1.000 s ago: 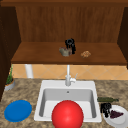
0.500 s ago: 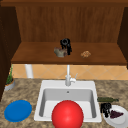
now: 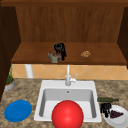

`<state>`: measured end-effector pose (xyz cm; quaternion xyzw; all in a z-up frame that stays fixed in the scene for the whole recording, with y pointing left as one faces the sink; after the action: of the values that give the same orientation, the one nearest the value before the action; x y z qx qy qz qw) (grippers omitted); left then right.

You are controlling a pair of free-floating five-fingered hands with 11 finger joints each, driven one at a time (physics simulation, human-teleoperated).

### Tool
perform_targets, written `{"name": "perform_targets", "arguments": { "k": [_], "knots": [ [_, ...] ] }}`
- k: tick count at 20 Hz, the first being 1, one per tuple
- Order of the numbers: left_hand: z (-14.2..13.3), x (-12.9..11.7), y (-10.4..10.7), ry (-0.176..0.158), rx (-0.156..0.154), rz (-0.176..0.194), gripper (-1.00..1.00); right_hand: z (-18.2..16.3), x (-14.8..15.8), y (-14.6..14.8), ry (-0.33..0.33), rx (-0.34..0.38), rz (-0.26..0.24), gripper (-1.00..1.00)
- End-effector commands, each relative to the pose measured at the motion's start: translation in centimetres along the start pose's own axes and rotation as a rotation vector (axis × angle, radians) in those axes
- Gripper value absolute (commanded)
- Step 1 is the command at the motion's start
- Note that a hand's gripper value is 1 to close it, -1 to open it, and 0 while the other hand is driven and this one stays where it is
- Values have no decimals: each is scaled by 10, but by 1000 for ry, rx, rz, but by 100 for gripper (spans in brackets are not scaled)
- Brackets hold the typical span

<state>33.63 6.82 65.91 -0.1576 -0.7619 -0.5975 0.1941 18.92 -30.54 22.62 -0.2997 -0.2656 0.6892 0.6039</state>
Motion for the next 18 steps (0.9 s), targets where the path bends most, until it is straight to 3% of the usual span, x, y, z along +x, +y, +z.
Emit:
{"name": "perform_targets", "arguments": {
  "k": [1,11,18],
  "knots": [
    [19,26,-10,3,-19,-30,100,0,0,0,0,0,0,0],
    [71,93,-49,0,-10,-32,100,0,0,0,0,0,0,0],
    [120,123,-103,-5,-1,-34,100,0,0,0,0,0,0,0]
  ]
}}
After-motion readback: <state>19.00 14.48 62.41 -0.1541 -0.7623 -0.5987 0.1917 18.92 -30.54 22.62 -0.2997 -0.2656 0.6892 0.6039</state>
